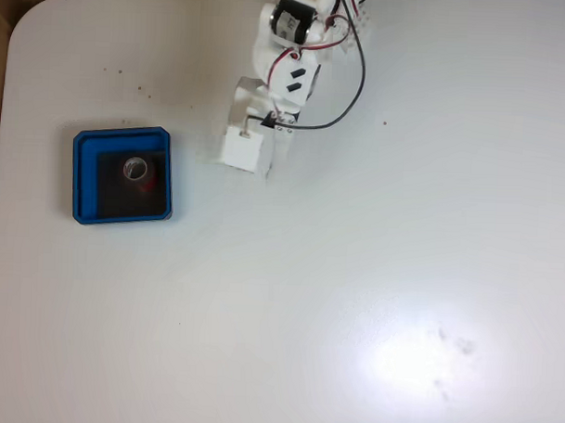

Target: Pick the red roll and drop it in the blue box

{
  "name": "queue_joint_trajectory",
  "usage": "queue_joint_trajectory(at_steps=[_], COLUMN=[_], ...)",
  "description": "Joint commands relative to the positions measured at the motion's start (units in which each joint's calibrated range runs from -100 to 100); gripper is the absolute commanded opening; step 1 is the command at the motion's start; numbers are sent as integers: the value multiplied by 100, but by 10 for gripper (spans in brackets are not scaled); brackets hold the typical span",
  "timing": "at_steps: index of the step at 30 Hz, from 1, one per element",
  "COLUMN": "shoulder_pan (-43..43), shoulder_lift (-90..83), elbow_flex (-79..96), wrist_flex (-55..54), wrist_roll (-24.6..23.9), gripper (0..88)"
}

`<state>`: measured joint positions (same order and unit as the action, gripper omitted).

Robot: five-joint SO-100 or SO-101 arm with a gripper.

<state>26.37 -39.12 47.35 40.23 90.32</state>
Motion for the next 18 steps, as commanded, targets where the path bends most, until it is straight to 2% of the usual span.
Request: queue_joint_trajectory(at_steps=[1, 7, 18], shoulder_pan=[-424, -1118, -2007], shoulder_lift=[-954, -2033, -4190], elbow_flex=[925, 2201, 4034], wrist_flex=[-591, -1028, -1053], wrist_roll=[-13, -13, 13], gripper=[166, 166, 166])
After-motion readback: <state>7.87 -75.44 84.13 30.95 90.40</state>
